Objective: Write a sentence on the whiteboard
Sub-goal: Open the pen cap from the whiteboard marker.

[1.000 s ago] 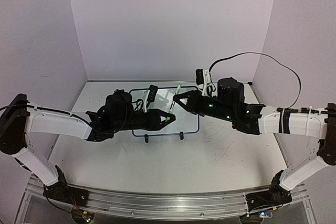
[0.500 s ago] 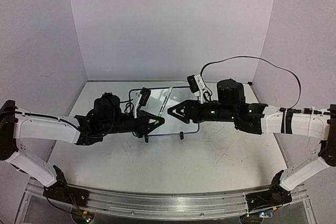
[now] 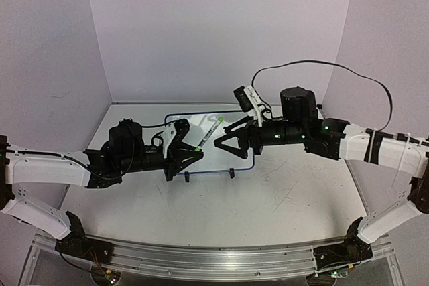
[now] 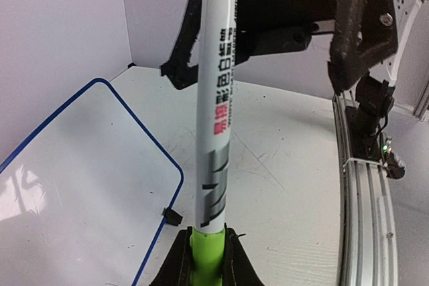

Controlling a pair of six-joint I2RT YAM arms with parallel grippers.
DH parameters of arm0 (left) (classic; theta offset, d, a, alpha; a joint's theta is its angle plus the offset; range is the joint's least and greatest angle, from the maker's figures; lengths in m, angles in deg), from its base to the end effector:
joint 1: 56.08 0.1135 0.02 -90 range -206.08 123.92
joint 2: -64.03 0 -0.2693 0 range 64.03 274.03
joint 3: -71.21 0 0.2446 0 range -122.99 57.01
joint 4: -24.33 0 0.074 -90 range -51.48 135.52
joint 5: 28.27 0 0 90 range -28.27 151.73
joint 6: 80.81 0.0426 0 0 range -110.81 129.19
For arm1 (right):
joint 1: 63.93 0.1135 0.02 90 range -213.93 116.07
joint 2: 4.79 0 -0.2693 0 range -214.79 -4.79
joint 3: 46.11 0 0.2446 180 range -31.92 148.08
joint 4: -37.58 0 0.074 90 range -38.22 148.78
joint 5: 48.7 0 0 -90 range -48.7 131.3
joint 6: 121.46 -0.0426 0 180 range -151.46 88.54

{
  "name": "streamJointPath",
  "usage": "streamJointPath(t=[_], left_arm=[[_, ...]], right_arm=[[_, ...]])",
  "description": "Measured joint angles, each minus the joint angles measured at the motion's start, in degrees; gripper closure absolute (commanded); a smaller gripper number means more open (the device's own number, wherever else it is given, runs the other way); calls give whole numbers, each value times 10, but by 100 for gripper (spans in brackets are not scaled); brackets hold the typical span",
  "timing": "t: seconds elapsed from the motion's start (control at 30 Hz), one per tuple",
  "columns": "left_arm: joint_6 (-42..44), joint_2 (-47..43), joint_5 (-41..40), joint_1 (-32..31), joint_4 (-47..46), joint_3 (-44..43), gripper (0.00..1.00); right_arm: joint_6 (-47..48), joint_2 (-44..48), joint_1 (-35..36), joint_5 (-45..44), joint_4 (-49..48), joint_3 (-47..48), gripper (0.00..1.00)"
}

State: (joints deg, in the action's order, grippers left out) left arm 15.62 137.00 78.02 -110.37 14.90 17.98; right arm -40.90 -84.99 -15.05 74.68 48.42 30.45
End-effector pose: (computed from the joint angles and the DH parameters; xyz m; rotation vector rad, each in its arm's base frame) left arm 0.1563 -0.2379 0.2678 1.1014 1.4526 -0.8495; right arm 0.1957 0.2598 0.3359 -1.0644 1.6520 1.2237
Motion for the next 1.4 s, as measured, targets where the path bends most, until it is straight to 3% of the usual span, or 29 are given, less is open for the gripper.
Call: streamJointPath(t=[0.23, 0.43, 0.53, 0.67, 0.87, 0.93, 1.1, 1.3, 1.4], left_arm=[[73, 0, -11, 0, 13, 2, 100], [91, 1, -19, 0, 20, 0, 100], [97, 1, -26, 0, 36, -2, 100], [98, 4, -34, 0, 46, -6, 100], [98, 10, -36, -1, 48, -19, 100], [98, 10, -36, -2, 48, -19, 100], [97, 10, -39, -2, 56, -19, 100], [96, 10, -46, -2, 63, -20, 100], [96, 9, -49, -2, 64, -20, 100]], right_arm=[[-16, -62, 0, 56, -10, 31, 32], [-22, -89, 3, 73, -34, 32, 41], [-20, -89, 6, 74, -45, 32, 52], [-18, -89, 13, 64, -64, 32, 55], [-16, -90, 33, 29, -79, 32, 79], [-14, -92, 34, 23, -83, 32, 81], [-13, -100, 37, 11, -91, 32, 70], [-7, -101, 42, -1, -91, 31, 73], [-4, -101, 44, -9, -93, 28, 59]])
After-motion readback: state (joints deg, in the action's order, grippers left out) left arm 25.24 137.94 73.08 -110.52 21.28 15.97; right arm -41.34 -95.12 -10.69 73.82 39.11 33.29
